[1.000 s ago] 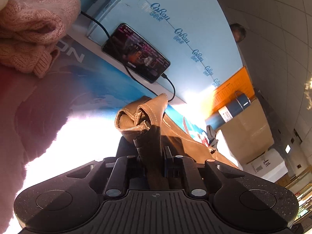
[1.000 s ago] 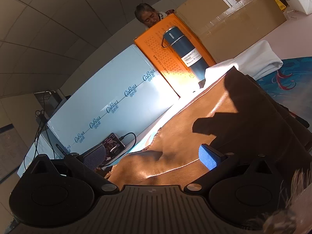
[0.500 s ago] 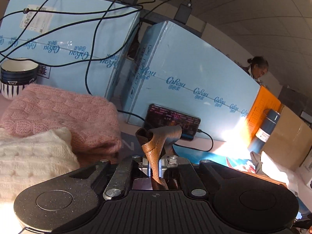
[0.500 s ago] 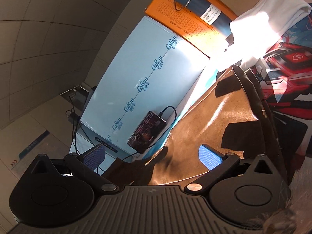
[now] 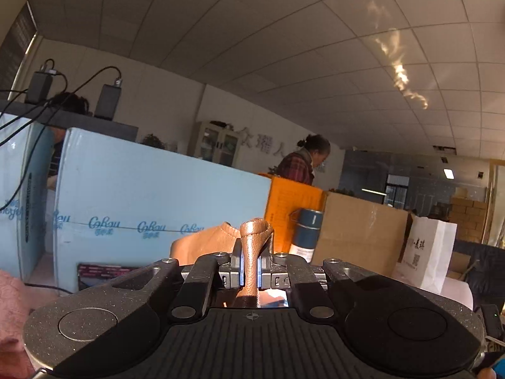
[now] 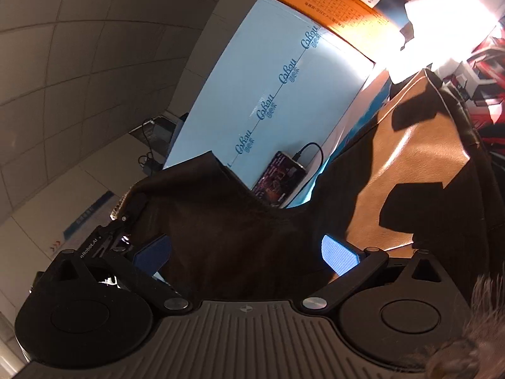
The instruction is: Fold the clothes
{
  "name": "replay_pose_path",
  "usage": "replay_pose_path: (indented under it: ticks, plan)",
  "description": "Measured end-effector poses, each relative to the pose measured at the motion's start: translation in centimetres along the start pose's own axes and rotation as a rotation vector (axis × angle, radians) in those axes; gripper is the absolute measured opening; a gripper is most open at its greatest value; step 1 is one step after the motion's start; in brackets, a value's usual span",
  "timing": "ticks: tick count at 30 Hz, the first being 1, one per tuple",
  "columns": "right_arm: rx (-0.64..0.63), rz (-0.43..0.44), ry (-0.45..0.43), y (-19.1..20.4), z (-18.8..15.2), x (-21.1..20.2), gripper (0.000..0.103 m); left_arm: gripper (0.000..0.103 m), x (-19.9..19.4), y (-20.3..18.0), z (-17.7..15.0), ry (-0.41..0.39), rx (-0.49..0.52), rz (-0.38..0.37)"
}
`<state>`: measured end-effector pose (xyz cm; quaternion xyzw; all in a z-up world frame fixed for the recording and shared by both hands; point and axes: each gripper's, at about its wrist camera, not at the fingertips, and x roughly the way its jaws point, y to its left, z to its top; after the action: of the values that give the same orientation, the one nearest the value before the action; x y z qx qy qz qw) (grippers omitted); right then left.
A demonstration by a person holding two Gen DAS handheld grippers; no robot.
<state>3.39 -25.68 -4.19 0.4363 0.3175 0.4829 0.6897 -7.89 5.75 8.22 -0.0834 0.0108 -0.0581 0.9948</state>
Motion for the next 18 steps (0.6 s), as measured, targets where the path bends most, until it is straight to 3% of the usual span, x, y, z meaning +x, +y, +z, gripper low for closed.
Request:
replay_pose_path:
  ticks: [2,4,6,10,14,18]
  plan:
    - [0.182,0.147,0.017,-1.7,0.8,-0.1,0.103,0.005,0.6,-2.5,-0.5,0.008,0.069,-0.057]
    - [0.280,0.243,-0.018,-2.9,1.2,-0.6,0.103,0.005,1.2,-4.9,-1.1,0.018,0.137,-0.112]
    - [0.296,0.258,-0.074,-3.4,1.7,-1.6,0.103,0.005,1.7,-7.0,-2.2,0.050,0.214,-0.160]
    - [0.262,0.192,-0.124,-3.5,2.6,-3.2,0.103,0.006,2.4,-10.3,-5.1,0.136,0.344,-0.253]
    - [0.188,0.042,-0.163,-3.3,3.9,-4.5,0.103,0.006,2.5,-11.8,-7.7,0.244,0.396,-0.349]
    - [0.006,-0.171,-0.138,-1.7,3.9,-4.1,0.103,0.009,3.1,-11.5,-9.7,0.379,0.325,-0.435]
